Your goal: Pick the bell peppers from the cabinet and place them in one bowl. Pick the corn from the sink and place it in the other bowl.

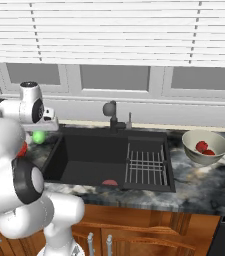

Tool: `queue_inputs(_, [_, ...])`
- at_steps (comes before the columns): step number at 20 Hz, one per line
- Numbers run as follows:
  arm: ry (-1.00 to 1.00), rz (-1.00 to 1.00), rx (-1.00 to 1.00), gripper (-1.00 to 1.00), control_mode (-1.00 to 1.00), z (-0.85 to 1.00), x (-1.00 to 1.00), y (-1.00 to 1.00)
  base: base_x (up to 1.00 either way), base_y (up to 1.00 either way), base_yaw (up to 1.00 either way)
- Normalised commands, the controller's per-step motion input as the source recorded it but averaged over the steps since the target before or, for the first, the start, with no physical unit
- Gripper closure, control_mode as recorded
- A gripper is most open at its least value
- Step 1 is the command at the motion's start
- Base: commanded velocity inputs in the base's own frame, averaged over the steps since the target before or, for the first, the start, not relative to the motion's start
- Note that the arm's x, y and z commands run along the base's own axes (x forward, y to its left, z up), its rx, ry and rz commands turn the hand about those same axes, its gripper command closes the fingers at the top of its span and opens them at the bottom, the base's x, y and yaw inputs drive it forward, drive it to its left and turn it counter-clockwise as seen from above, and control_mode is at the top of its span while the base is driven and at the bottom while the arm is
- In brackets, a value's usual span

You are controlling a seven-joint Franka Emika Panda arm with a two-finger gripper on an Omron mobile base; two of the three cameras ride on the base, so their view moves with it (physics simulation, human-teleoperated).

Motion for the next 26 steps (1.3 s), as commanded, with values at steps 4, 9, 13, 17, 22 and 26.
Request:
queue_inputs(4, [0.0, 0.1, 0.0, 1.0, -1.0, 0.12, -0.12, 0.74, 0.0, 0.0, 0.0])
queue_inputs(9, [0.03, 0.09, 0.0, 1.0, -1.0, 0.38, -0.19, 0.67, 0.0, 0.0, 0.0])
queue_inputs(13, [0.0, 0.04, 0.0, 1.0, -1.0, 0.39, -0.16, 0.35, 0.0, 0.0, 0.0])
queue_inputs(17, [0.0, 0.03, 0.0, 1.0, -1.0, 0.06, -0.11, 0.39, 0.0, 0.0, 0.0])
queue_inputs(22, [0.0, 0.04, -0.06, 1.0, -1.0, -0.04, -0.12, 0.54, 0.0, 0.0, 0.0])
queue_inputs(26, [0.01, 0.04, -0.06, 1.0, -1.0, -0.12, -0.08, 0.51, 0.0, 0.0, 0.0])
